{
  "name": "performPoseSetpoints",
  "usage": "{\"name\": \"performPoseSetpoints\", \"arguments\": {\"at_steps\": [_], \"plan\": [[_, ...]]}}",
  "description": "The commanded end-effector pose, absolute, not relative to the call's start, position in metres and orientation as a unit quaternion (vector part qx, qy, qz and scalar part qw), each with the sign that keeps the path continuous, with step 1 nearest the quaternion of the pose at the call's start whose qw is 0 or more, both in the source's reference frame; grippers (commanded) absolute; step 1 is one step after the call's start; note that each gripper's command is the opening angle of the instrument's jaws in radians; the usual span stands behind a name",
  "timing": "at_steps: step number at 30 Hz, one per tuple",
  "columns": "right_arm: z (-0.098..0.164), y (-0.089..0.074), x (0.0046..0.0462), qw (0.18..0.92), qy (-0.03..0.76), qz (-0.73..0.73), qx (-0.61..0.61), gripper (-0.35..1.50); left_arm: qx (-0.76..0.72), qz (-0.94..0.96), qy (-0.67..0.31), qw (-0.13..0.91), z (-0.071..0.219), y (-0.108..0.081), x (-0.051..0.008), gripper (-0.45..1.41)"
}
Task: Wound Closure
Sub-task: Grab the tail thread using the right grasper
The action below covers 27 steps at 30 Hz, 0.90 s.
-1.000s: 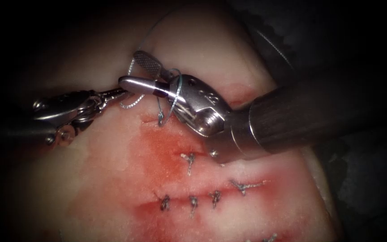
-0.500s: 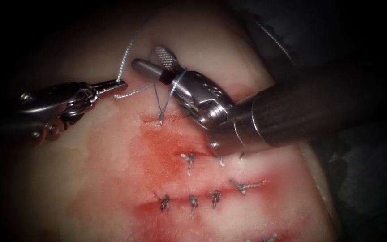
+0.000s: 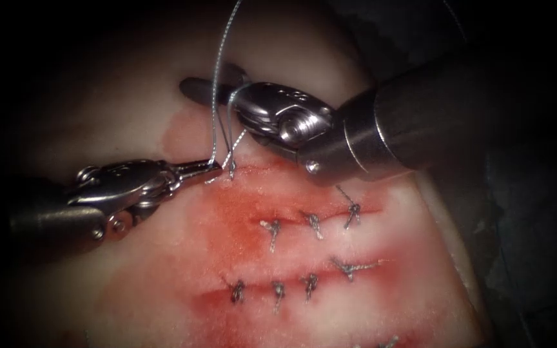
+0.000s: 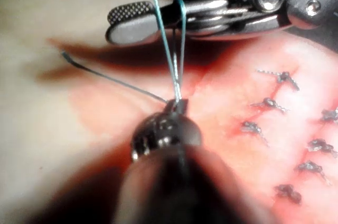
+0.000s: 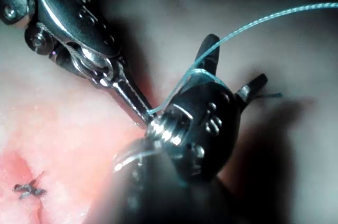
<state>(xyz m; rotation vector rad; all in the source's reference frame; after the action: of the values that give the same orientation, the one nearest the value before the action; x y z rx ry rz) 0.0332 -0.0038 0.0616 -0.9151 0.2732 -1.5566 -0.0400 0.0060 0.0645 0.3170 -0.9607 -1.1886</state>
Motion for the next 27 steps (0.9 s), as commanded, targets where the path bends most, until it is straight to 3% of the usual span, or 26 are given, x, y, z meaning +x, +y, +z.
{"name": "performPoseSetpoints", "arguments": {"at_steps": [1, 22, 27], "plan": [[0.0615, -0.0034, 0.0345, 0.614, 0.126, -0.677, -0.385, 0.73, 0.145, -0.533, -0.435, 0.711, 0.0649, 0.0068, -0.0405, -0.45], [0.0630, -0.0020, 0.0357, 0.700, 0.160, -0.670, -0.188, 0.66, 0.090, -0.558, -0.439, 0.699, 0.0616, 0.0102, -0.0384, -0.45], [0.0634, -0.0025, 0.0353, 0.701, 0.162, -0.678, -0.148, 0.54, 0.084, -0.558, -0.441, 0.697, 0.0616, 0.0104, -0.0384, -0.45]]}}
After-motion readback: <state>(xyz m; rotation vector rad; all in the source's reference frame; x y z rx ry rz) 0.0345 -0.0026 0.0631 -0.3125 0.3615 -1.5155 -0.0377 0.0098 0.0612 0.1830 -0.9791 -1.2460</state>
